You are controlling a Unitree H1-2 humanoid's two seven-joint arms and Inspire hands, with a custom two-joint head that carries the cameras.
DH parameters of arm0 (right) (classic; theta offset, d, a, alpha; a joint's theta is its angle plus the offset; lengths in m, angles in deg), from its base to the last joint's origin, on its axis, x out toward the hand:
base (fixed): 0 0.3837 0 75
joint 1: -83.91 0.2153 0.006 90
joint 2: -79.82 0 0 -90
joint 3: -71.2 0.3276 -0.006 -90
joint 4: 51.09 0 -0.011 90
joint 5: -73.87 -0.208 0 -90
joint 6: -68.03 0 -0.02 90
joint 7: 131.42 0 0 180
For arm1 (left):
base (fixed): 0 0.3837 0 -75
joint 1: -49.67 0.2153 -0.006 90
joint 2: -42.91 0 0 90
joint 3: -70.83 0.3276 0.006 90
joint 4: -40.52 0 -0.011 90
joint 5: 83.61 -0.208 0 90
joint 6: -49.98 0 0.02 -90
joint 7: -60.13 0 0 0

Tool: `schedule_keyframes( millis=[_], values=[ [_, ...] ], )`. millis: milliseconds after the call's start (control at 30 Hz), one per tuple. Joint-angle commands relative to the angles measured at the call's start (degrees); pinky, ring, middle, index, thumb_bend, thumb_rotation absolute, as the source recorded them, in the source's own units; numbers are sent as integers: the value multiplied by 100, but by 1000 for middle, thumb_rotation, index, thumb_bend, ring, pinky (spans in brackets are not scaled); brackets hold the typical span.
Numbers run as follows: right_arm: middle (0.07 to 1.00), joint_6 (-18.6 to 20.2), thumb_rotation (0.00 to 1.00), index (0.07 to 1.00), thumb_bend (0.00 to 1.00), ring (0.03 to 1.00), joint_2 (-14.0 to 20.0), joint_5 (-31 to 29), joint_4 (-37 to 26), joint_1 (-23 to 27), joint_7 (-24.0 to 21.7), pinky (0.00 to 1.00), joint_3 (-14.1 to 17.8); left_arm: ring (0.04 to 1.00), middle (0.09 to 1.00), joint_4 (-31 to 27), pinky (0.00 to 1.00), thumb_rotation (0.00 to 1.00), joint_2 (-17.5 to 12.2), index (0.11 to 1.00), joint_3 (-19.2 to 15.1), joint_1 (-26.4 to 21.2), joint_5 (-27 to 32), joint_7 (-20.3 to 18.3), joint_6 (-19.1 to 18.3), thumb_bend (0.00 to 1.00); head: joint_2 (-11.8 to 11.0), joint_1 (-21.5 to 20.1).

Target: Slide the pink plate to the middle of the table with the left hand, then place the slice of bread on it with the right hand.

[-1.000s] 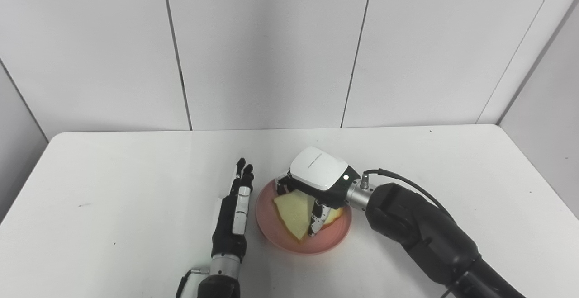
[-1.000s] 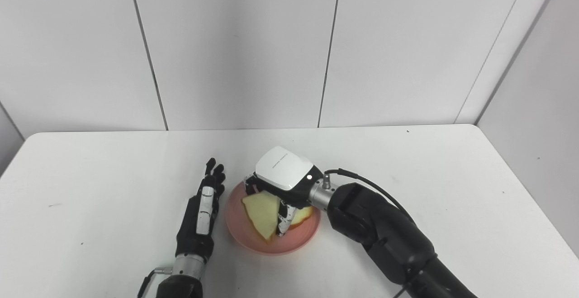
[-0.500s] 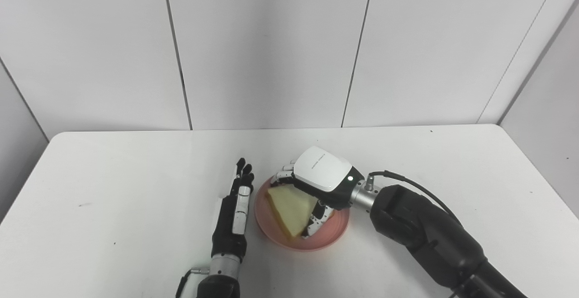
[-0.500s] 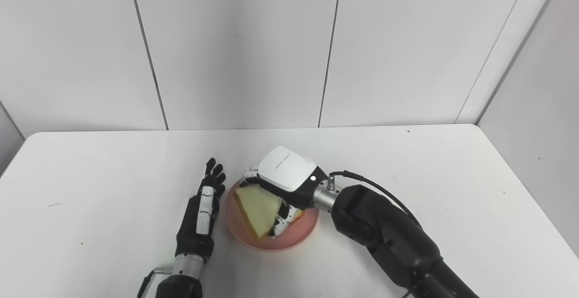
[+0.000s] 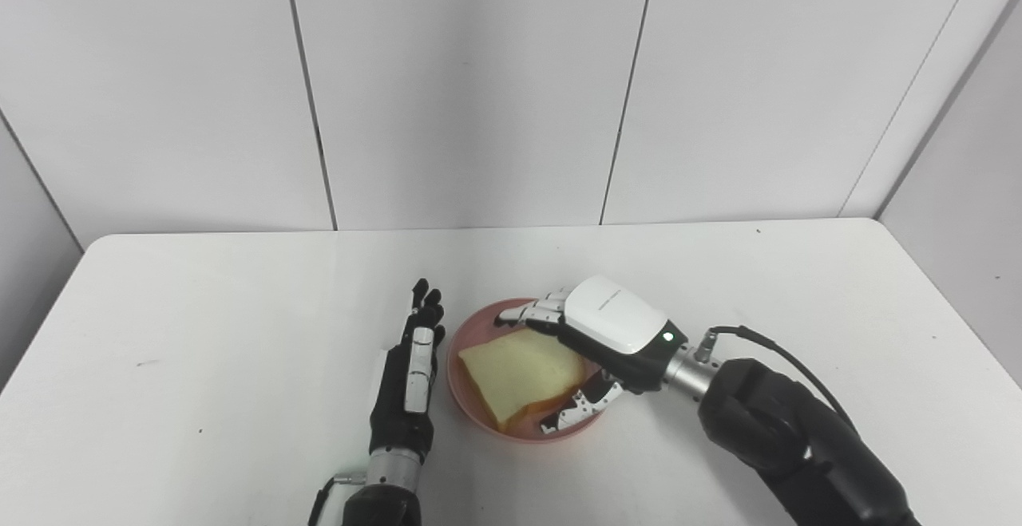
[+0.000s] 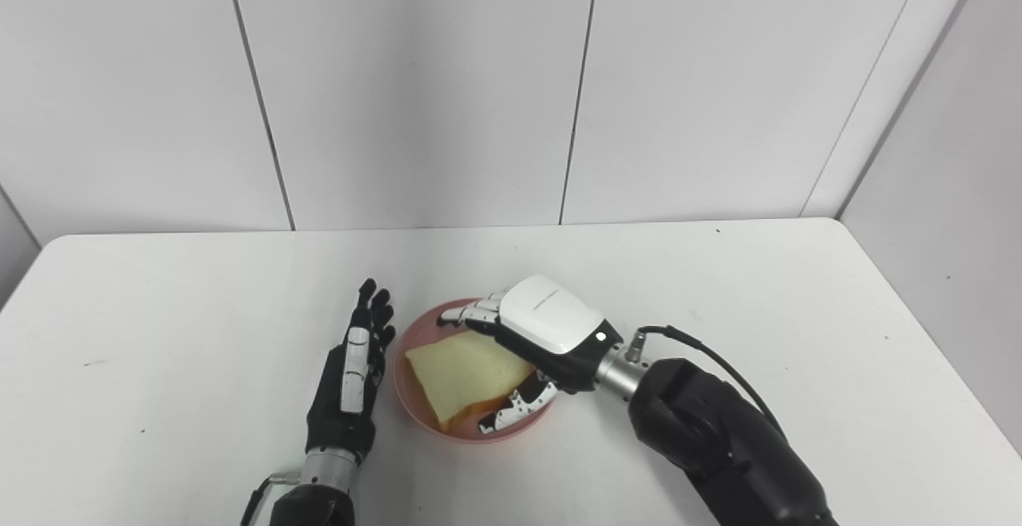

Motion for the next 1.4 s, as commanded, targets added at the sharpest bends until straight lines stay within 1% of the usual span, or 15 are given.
schedule_keyframes(
  millis=[0, 100, 200, 300, 367, 400, 467, 567, 600, 667, 733, 833, 1000, 1133, 1367],
  values=[
    [812, 131, 374, 842, 779, 770, 70, -156, -296, 109, 63, 744, 231, 1000, 999, -31, 1000, 1000, 208, 993, -56, 58, 177, -86, -156, 751, -4, -19],
    [839, 174, 355, 868, 781, 791, 40, -236, -332, -6, 79, 760, 395, 1000, 1000, -70, 1000, 1000, 190, 998, -93, 52, 234, -116, -204, 747, -22, -36],
    [890, 335, 413, 918, 758, 840, -169, -836, -148, -271, 220, 791, 747, 1000, 1000, -138, 1000, 1000, 176, 1000, -125, 67, 220, -88, -236, 742, -39, -40],
    [955, 415, 504, 972, 740, 898, -503, -1623, 85, -547, 393, 789, 1138, 1000, 1000, -163, 1000, 1000, 156, 1000, -145, 89, 191, -88, -198, 723, -20, -37],
    [989, 470, 564, 996, 718, 937, -705, -2052, 148, -694, 443, 816, 1326, 1000, 1000, -183, 1000, 1000, 150, 1000, -161, 100, 213, -111, -204, 722, -13, -30],
    [997, 507, 621, 999, 717, 963, -792, -2198, 156, -755, 467, 863, 1395, 1000, 1000, -188, 1000, 1000, 146, 1000, -170, 105, 227, -126, -201, 723, -11, -23],
    [999, 564, 646, 1000, 717, 975, -1087, -2753, 185, -915, 562, 903, 1605, 1000, 1000, -213, 1000, 1000, 133, 1000, -179, 124, 255, -168, -185, 727, -10, 3],
    [1000, 672, 780, 1000, 734, 997, -1348, -3214, 161, -1070, 619, 968, 1774, 1000, 1000, -263, 1000, 1000, 115, 1000, -171, 154, 214, -164, -166, 722, -10, 41],
    [1000, 750, 801, 1000, 733, 999, -1469, -3535, 161, -1117, 585, 975, 1857, 1000, 1000, -271, 1000, 1000, 103, 1000, -165, 161, 173, -142, -141, 721, -3, 58],
    [1000, 914, 757, 1000, 702, 1000, -1650, -4189, 169, -1168, 482, 998, 1975, 1000, 1000, -275, 1000, 1000, 82, 1000, -162, 167, 125, -115, -111, 720, 5, 60],
    [1000, 1160, 756, 1000, 696, 1000, -1831, -4739, 199, -1211, 436, 999, 2102, 1000, 1000, -311, 1000, 1000, 55, 1000, -155, 187, 114, -129, -141, 726, -27, 65],
    [1000, 1101, 784, 1000, 679, 1000, -2115, -5281, 388, -1269, 507, 1000, 2299, 1000, 1000, -387, 1000, 1000, 25, 1000, -158, 237, 150, -169, -198, 734, -5, 67],
    [1000, 925, 803, 1000, 704, 1000, -2362, -5597, 557, -1312, 570, 1000, 2435, 1000, 1000, -455, 1000, 1000, -43, 1000, -141, 301, 101, -212, -141, 733, 3, 46],
    [1000, 946, 896, 1000, 656, 1000, -2392, -5557, 603, -1317, 590, 1000, 2385, 1000, 1000, -521, 1000, 1000, -80, 1000, -161, 333, 110, -276, -171, 721, 3, 34],
    [1000, 853, 921, 1000, 631, 1000, -2504, -5379, 654, -1432, 793, 1000, 2348, 1000, 1000, -458, 1000, 1000, -108, 1000, -249, 346, 215, -412, -74, 706, -14, -47]
  ],
)
